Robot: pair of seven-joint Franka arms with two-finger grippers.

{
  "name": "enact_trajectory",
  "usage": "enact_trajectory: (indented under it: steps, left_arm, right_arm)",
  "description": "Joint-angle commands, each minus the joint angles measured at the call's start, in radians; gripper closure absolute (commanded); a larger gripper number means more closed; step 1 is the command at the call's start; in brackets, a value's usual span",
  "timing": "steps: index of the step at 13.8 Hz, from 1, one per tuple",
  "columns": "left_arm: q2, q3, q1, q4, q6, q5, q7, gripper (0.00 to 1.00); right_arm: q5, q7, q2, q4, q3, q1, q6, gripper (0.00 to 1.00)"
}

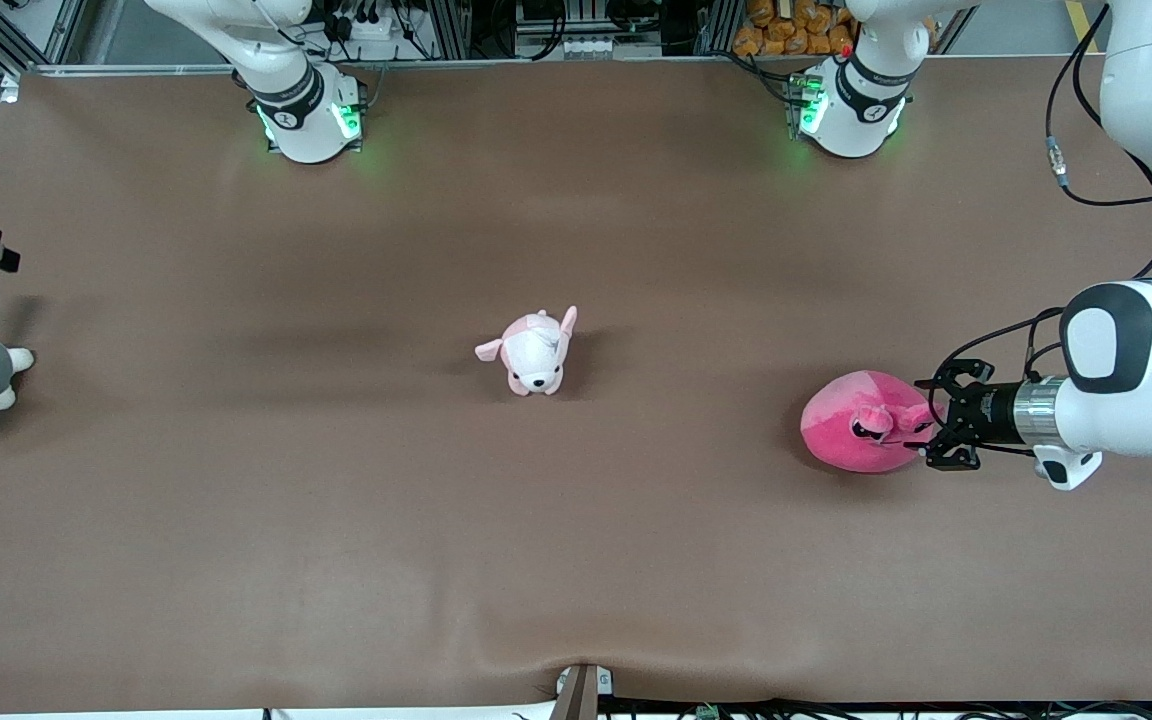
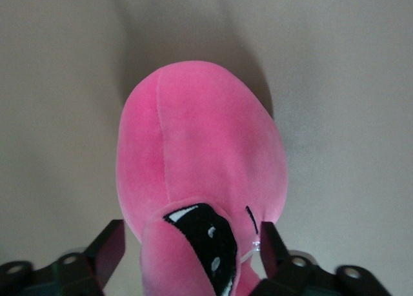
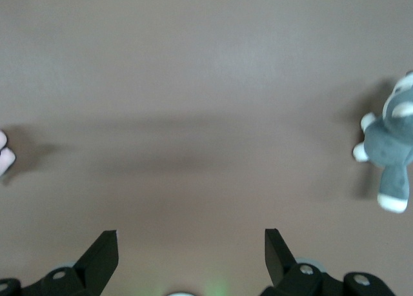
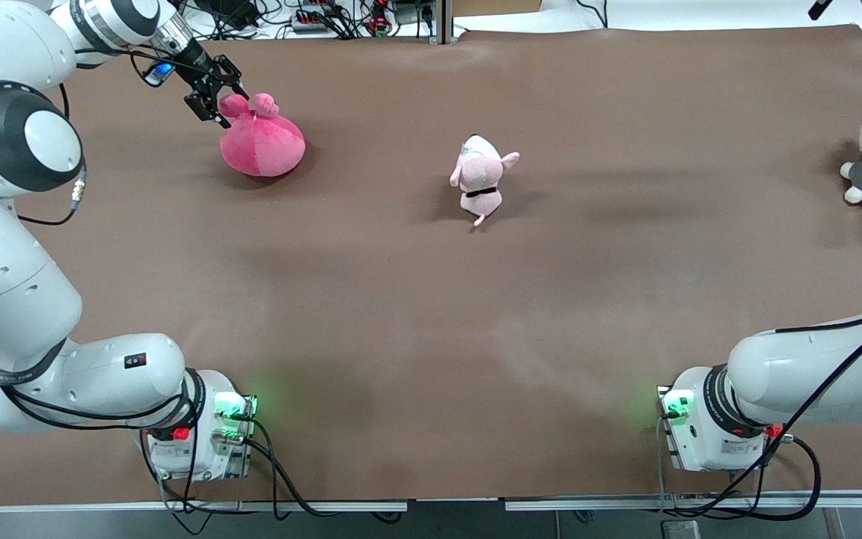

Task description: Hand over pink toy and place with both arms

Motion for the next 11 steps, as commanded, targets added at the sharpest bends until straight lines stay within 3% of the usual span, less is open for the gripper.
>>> enact_trajectory:
  steps: [1,4,6,11]
  left_arm:
    - [-0.015,-0.003,-0.008,-0.015,0.028,-0.020,-0.017,1.00]
    - [-0.024,-0.006,-0.008,-0.009,0.033,-0.012,-0.013,1.00]
    - [-0.050,-0.034,-0.025,-0.007,0.031,-0.003,-0.006,1.00]
    - [-0.250,-0.043,-0.183,0.000,0.021,0.000,-0.110,1.00]
  right_arm:
    - [0.010,-0.044,0.023,0.045,0.011,0.020,0.044,0.00]
    - [0.007,-0.057,0.040,0.079,0.011,0.078,0.049,0.00]
    - [0.045,0.059,0.067,0.102,0.009,0.099,0.043,0.00]
    - [0.419,0.867,0.081,0.102,0.009,0.113,0.040,0.00]
